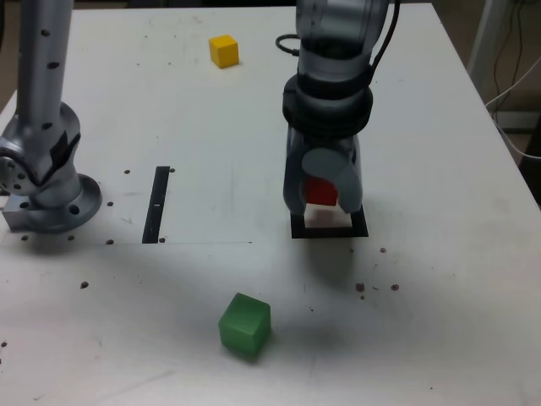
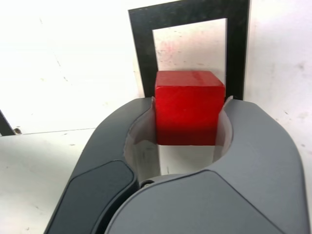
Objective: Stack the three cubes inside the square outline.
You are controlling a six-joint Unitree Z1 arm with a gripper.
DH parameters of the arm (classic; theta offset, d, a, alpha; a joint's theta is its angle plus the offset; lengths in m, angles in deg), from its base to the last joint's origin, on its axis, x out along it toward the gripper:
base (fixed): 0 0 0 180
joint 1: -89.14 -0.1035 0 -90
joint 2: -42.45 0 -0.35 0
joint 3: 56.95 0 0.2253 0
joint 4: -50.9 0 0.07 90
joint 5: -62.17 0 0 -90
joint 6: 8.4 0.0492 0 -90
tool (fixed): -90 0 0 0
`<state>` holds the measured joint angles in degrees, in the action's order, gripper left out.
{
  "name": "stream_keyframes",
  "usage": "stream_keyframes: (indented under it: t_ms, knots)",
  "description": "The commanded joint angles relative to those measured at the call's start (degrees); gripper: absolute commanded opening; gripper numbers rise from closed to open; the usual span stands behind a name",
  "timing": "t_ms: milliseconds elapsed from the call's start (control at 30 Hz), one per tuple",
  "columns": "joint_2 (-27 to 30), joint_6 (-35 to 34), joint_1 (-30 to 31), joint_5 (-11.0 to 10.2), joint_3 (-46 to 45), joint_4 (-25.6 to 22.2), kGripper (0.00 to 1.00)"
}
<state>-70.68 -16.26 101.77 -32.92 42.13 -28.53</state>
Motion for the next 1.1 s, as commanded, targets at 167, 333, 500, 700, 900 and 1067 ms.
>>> stream_keyframes:
  t_ms: [167, 333, 500, 700, 900, 1067]
  knots:
    - [0.2, -0.9, 0.1, 0.3, -3.7, 5.3, 0.25]
    - [-0.2, -1.0, 0.0, 0.4, -4.7, 5.9, 0.25]
    - [-0.3, -1.0, -0.4, 0.2, -5.6, 6.6, 0.25]
    - [-0.4, -1.0, -0.6, 0.0, -6.4, 7.9, 0.26]
    - [-0.5, -0.9, -0.8, -0.3, -6.7, 8.6, 0.29]
    - [-0.5, -0.9, -0.8, -1.0, -6.7, 8.8, 0.44]
